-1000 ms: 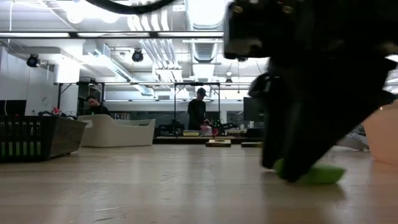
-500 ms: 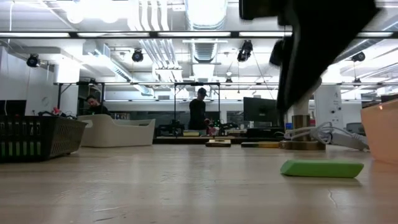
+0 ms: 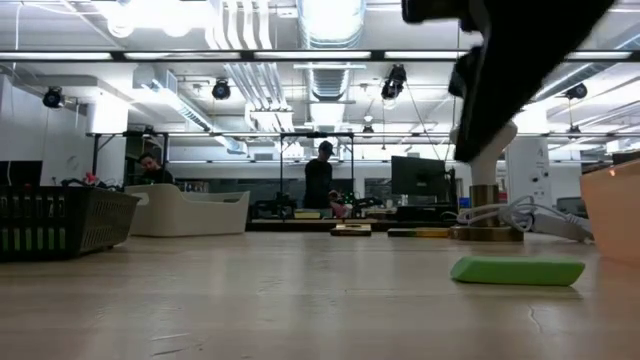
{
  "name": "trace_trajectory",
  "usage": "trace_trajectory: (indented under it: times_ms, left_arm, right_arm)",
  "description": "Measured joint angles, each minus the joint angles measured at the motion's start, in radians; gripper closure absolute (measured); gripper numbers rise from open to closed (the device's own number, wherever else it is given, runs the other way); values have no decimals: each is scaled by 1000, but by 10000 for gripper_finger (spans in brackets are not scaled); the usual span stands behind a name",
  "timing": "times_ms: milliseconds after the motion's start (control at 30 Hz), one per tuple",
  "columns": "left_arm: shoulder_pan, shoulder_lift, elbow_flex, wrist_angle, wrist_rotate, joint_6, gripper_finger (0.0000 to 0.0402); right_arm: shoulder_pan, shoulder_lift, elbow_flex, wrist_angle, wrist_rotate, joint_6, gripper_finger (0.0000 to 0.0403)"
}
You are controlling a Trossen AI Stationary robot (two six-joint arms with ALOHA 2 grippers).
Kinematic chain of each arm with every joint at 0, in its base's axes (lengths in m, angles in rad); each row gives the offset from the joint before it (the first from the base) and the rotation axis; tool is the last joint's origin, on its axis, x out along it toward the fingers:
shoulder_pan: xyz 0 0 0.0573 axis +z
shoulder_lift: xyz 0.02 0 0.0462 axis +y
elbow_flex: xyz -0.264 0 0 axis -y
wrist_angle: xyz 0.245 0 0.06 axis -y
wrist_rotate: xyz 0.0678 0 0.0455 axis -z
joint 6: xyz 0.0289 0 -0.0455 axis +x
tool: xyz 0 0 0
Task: Pick & Place School Supplies
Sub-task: Put the green eraser into the black bin
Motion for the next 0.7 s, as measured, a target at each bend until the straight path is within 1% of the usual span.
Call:
trace_trajectory:
  times_ms: [67, 367, 600, 700]
  left_arm:
    - [0, 0, -4, 1, 0, 0, 209]
    - [0, -1, -59, 44, -1, 0, 209]
    - [0, 0, -80, 77, -1, 4, 209]
    - [0, -1, -80, 78, -1, 5, 209]
  right_arm:
    - [13, 11, -22, 40, 0, 0, 184]
    - [62, 46, -93, 75, -10, 50, 184]
    - [68, 47, -171, 282, -3, 53, 184]
    - [67, 48, -199, 317, 8, 55, 184]
